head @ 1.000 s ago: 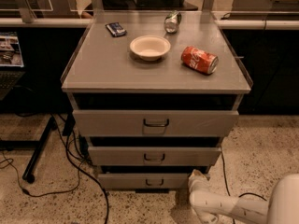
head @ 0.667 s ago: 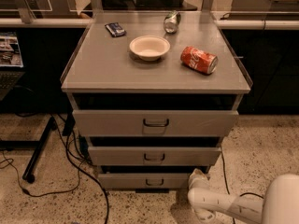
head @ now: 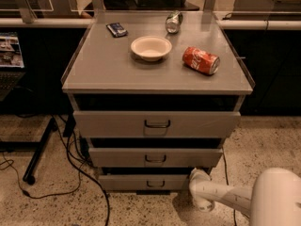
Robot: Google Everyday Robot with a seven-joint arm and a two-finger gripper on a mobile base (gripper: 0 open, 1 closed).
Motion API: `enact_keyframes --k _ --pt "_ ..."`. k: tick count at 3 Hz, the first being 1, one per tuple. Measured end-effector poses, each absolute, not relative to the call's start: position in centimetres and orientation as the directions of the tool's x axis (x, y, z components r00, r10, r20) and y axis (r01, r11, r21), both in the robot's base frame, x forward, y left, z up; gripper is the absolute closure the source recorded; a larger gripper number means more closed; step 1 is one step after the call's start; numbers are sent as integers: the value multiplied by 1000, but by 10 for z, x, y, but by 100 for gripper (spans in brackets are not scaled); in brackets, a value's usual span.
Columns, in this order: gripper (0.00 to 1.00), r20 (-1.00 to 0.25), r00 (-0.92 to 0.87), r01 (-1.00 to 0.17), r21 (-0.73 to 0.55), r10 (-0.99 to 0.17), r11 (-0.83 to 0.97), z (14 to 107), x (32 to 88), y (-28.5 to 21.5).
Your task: Open bottom drawer
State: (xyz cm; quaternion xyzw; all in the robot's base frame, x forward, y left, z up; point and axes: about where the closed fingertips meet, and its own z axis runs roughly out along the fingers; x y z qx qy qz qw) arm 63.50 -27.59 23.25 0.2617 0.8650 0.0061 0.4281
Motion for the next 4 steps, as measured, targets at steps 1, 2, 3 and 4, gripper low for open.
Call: enact_keyframes --k 1,2,3,4 --pt "100 -698 -538 472 216 473 855 217 641 -279" --pt "100 -687 -540 485 218 486 847 214 639 -280" --pt "100 -670 -566 490 195 480 850 207 642 -279" --pt "100 -636 -609 498 158 474 853 196 643 -277"
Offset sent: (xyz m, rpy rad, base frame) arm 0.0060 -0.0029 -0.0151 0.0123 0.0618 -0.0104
